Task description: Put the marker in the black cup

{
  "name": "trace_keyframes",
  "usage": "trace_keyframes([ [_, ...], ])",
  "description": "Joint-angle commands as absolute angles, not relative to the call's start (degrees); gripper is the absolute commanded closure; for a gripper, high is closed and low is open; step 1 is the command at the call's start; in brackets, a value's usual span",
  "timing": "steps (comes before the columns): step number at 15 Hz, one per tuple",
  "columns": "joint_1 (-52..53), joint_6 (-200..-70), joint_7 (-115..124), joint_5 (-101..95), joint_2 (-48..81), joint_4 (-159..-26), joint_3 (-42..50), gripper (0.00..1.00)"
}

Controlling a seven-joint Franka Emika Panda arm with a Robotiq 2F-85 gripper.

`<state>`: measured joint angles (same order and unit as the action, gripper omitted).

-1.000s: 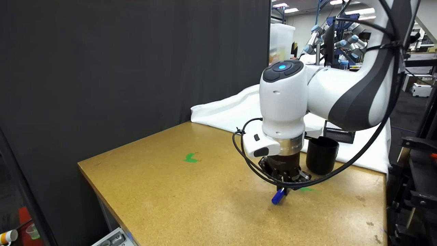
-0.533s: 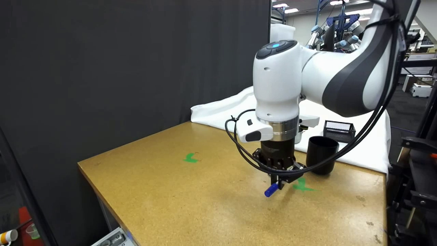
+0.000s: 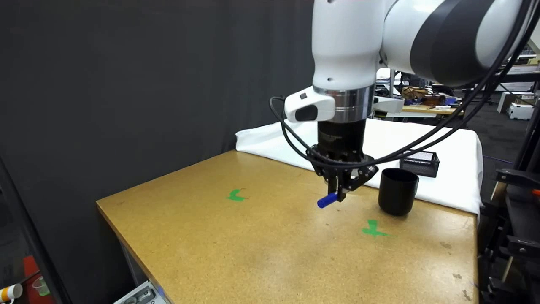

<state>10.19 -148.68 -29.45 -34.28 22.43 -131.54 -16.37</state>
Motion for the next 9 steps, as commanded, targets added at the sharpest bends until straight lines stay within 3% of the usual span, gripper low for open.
trace_keyframes([
  [1,5.7,-151.6,-38.1,-25.3,14.6,-138.4,-18.2,0.96],
  [4,0.7,-156.3,-51.9,-12.4,9.7,-143.5,-18.3,0.96],
  [9,-20.4,-162.6,-76.6,10.0,12.7,-146.1,-34.5,0.96],
])
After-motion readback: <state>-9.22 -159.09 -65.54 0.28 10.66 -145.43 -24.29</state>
